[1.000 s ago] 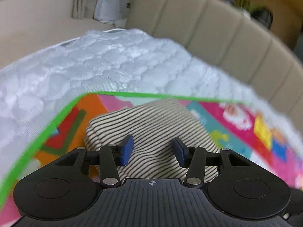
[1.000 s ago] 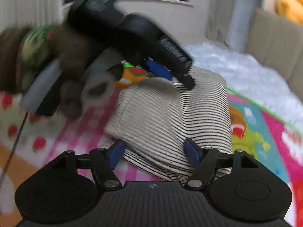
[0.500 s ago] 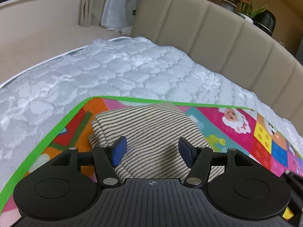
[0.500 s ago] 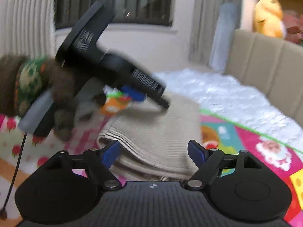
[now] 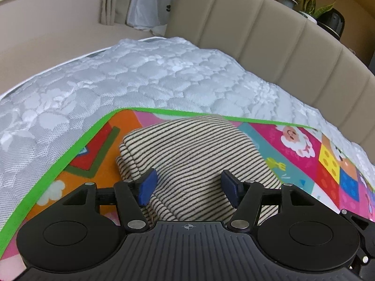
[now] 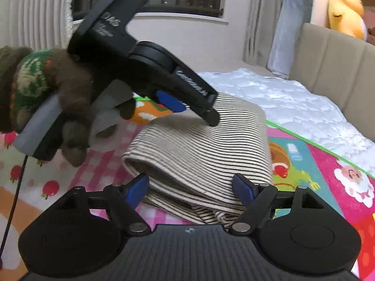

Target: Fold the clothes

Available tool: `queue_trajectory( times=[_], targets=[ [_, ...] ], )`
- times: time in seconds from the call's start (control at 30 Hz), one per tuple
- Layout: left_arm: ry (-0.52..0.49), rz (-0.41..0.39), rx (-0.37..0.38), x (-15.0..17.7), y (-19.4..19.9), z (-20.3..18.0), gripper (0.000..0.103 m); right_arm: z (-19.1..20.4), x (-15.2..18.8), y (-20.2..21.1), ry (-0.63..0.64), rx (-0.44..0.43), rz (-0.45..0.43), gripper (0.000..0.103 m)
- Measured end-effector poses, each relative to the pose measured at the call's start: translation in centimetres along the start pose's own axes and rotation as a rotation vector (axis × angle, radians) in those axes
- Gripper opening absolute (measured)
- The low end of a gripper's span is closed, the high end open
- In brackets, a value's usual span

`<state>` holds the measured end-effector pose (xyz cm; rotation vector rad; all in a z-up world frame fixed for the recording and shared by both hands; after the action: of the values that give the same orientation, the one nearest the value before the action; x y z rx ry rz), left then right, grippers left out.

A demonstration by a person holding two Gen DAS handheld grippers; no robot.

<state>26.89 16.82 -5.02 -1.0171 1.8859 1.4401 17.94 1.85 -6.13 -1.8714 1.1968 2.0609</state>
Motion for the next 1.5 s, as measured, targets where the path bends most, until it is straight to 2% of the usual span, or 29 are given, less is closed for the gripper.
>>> queue_trajectory(
  times=[0.23,0.33,0.4,0.5,0.57,0.67,0.73,0.83,0.97,1.03,1.13,1.33,1.5],
  targets=[
    [0.005,0.001,0.006,0.2,-0.2,0.2,0.068,0.8,0.4,-0.4,0.073,-0.017,0.06,0.083],
    [0.03,-0.046,-0.011,0.2,1.3,0.3,0.068,0.4,0.1,0.9,0.014,-0.034,0.056,0.086],
    [0.057,-0.093,-0.038,0.5,3.3,0.3,0.077,-0.5,0.1,2.2,-0.039,-0.035,0.055,0.092],
    [0.055,-0.177,-0.08,1.9,7.6,-0.6,0.083,-2.2,0.9,5.1,-0.096,0.004,0.058,0.103],
    [0.031,-0.225,-0.122,3.8,10.8,-2.0,0.096,-3.0,1.8,7.0,-0.135,0.021,0.068,0.103],
    [0.037,-0.198,-0.161,8.0,14.1,-4.6,0.103,-4.0,3.0,9.0,-0.205,0.045,0.051,0.103],
    [0.027,-0.159,-0.182,11.0,15.0,-6.1,0.103,-5.0,4.4,9.5,-0.284,0.095,0.014,0.103],
    [-0.031,-0.085,-0.237,14.6,14.2,-7.3,0.103,-6.4,7.1,9.1,-0.389,0.16,0.016,0.103],
    [-0.091,-0.066,-0.33,17.6,13.1,-8.3,0.103,-7.2,10.8,8.9,-0.407,0.193,0.052,0.103],
    [-0.131,-0.08,-0.372,18.3,13.1,-8.8,0.103,-7.0,12.0,8.9,-0.372,0.194,0.024,0.103],
    [-0.129,-0.08,-0.376,18.4,12.9,-8.6,0.103,-5.4,12.6,8.8,-0.185,0.195,0.025,0.103],
    [-0.12,-0.087,-0.365,18.4,12.8,-8.4,0.103,-5.8,12.9,9.6,-0.197,0.146,0.013,0.103],
    [-0.12,-0.092,-0.362,18.5,12.8,-8.4,0.103,-5.6,13.0,9.8,-0.198,0.147,0.005,0.103]
  ],
)
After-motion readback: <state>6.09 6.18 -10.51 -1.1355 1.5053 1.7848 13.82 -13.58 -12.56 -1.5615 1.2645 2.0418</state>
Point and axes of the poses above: each gripper's, at about its wrist camera, not at the fingertips, and y roughly against the way its jaws point, z to its left, x to its underside, the point moved 7 cm from there along -y, roughly the way its jaws point, and after that the axes turned 10 degrees about -z, right-handed, at the moved point
